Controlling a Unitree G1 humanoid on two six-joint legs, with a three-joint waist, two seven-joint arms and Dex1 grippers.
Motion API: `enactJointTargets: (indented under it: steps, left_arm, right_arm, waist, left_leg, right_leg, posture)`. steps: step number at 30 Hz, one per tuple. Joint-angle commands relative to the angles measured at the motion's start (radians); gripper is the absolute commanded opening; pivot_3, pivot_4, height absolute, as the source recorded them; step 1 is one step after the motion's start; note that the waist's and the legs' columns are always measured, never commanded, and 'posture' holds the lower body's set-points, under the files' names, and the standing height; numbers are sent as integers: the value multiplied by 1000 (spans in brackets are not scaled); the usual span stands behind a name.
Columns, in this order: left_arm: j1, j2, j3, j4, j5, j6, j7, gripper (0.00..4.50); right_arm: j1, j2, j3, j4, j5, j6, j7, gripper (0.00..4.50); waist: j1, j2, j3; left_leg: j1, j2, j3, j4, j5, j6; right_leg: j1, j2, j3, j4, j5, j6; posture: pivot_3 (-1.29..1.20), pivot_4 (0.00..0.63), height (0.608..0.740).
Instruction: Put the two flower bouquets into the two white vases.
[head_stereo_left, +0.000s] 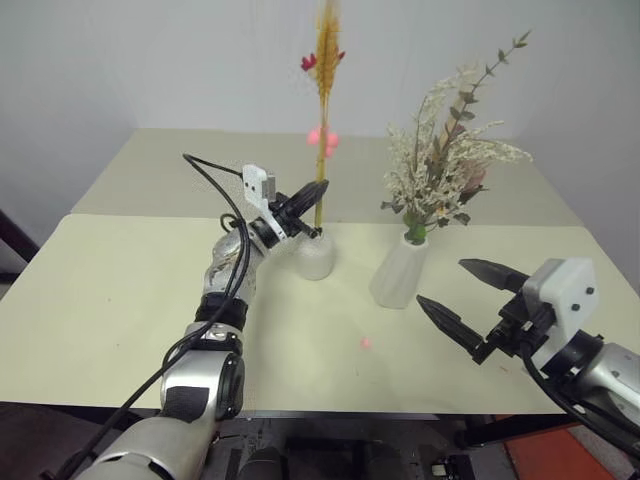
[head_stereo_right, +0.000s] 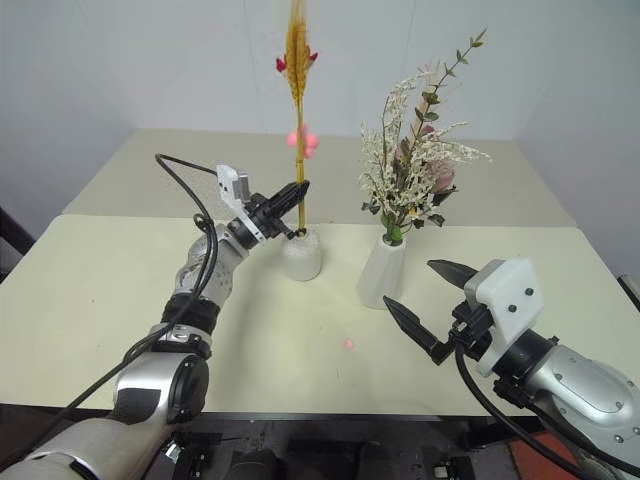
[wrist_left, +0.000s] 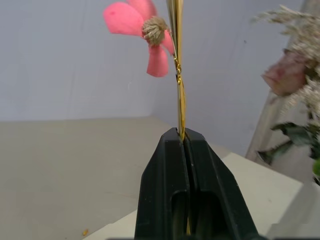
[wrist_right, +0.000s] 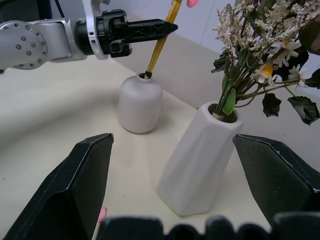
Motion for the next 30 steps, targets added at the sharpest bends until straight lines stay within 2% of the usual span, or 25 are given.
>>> enactJointTargets:
  steps: [1, 9, 13, 24, 30]
  left_arm:
    - [14, 3, -16, -54, 6, -12, -20, 29]
    - [40, 18, -22, -68, 20, -9, -22, 29]
    - [52, 24, -38, -78, 36, -26, -29, 910]
    - [52, 34, -22, -81, 31, -44, -42, 4459]
    - [56, 51, -14, -110, 5, -25, -91, 4459]
  right_arm:
    - [-1, 6, 1, -8, -21, -35, 8, 4500]
    - [0, 13, 15, 0, -43, -39, 21, 4500]
    - [-2, 20, 19, 2, -53, -40, 25, 4500]
    - [-1, 43, 26, 1, -70, -43, 33, 4500]
    - [2, 55, 30, 2, -80, -49, 41, 4500]
  waist:
    - [0, 0, 0]
    - [-1, 0, 0]
    - [0, 0, 0]
    - [-1, 0, 0]
    - [0, 0, 0]
  left_leg:
    - [0, 0, 0, 0, 0, 0]
    - [0, 0, 0, 0, 0, 0]
    - [1, 0, 0, 0, 0, 0]
    - [0, 0, 0, 0, 0, 0]
    - [0, 0, 0, 0, 0, 0]
  right_leg:
    - [0, 0, 0, 0, 0, 0]
    - [0, 0, 0, 0, 0, 0]
    - [0, 0, 0, 0, 0, 0]
    - [0, 0, 0, 0, 0, 0]
    - [0, 0, 0, 0, 0, 0]
  posture:
    - [0, 150, 740]
    - [0, 150, 740]
    - [0, 150, 740]
    - [0, 150, 740]
    - [0, 150, 740]
